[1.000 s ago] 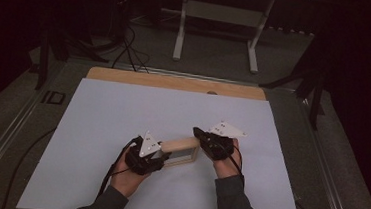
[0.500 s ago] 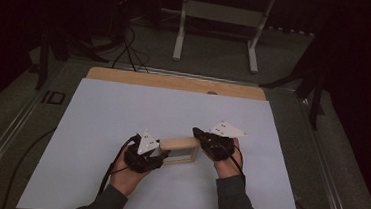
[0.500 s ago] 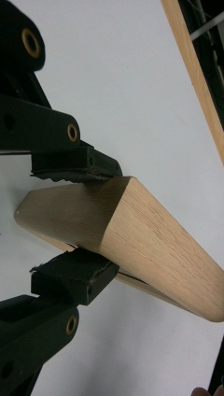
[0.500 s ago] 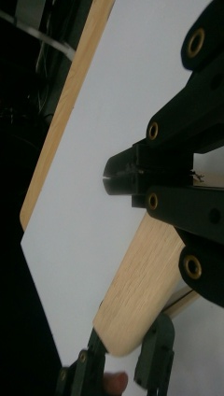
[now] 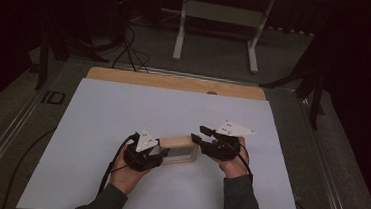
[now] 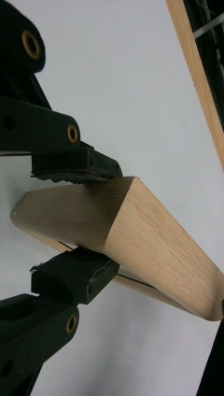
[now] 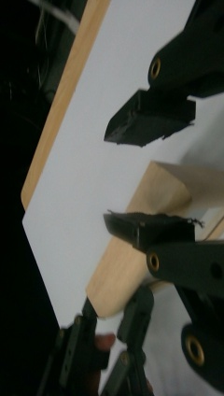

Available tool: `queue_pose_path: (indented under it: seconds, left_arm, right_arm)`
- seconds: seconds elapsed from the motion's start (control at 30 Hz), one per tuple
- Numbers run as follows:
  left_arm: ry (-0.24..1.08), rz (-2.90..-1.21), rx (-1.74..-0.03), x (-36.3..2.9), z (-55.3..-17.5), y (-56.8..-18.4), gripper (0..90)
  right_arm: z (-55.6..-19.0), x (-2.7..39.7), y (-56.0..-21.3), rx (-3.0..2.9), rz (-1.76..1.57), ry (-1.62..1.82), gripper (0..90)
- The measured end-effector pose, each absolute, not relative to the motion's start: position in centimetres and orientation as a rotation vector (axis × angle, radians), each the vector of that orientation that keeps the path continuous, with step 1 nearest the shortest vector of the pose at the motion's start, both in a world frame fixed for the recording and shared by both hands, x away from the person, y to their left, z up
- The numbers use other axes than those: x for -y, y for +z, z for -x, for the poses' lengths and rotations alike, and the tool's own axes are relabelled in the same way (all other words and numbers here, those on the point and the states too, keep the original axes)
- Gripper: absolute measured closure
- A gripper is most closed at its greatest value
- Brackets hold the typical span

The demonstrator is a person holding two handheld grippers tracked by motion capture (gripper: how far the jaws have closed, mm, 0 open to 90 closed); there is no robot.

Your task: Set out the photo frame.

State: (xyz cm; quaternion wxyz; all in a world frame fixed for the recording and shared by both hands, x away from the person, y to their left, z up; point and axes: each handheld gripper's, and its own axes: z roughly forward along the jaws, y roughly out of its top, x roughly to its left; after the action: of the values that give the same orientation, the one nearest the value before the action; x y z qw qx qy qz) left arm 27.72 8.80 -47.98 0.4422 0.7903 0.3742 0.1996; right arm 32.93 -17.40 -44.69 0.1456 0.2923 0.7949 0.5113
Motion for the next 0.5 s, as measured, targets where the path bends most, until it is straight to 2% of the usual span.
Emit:
queue_pose_path:
  seconds: [0.17, 0.5]
  left_arm:
    - [0.481, -1.956, -0.927, -9.0, -27.9, -48.0, 56.1]
    - [0.474, -1.961, -0.916, -9.3, -28.1, -48.0, 57.5]
  right_arm:
    - [-33.1, 17.1, -45.2, -2.355, -0.815, 1.467, 41.8]
    - [-33.5, 16.9, -46.4, -2.446, -0.796, 1.438, 35.5]
